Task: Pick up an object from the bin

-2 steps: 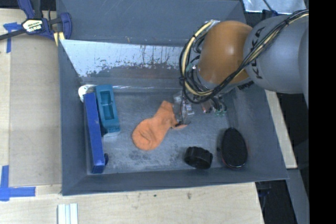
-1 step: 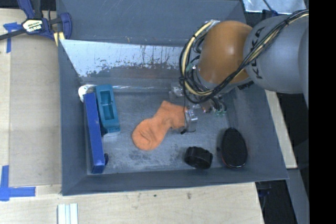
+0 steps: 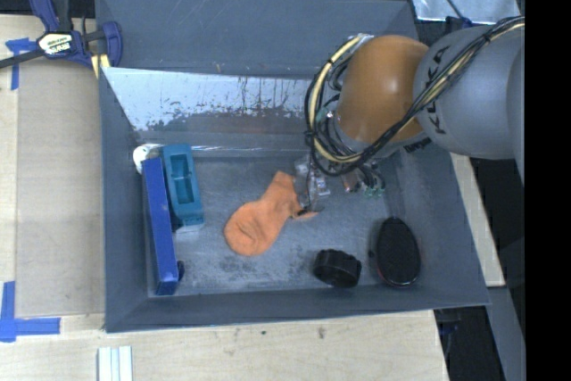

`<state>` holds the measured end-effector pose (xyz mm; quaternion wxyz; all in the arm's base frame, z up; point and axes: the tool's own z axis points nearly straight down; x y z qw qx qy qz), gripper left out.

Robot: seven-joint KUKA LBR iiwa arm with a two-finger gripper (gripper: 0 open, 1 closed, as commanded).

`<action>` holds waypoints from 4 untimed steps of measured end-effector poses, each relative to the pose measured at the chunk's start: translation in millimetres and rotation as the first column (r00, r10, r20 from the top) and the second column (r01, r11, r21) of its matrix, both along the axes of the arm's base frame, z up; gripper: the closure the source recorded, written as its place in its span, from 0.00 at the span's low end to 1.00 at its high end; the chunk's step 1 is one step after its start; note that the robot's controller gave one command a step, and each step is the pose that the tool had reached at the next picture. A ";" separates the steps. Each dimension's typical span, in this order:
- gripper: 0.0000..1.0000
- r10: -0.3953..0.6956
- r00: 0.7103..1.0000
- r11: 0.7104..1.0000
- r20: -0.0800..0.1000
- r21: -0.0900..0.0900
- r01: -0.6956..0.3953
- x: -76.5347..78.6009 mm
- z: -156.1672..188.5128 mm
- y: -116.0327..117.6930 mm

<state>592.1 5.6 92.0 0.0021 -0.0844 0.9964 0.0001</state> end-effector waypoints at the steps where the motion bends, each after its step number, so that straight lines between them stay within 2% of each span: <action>1: 0.00 0.000 1.000 1.000 0.000 0.000 0.000 0.0 0.0 0.0; 2: 1.00 0.000 1.000 1.000 0.000 0.000 0.000 0.0 0.0 0.0; 3: 0.00 -0.001 1.000 1.000 0.000 0.000 0.001 0.0 0.0 0.0; 4: 1.00 -0.001 1.000 1.000 0.000 0.000 0.001 0.0 0.0 -0.1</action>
Offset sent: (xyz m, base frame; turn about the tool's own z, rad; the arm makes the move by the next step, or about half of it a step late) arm 0.0000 0.0000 0.0000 0.0000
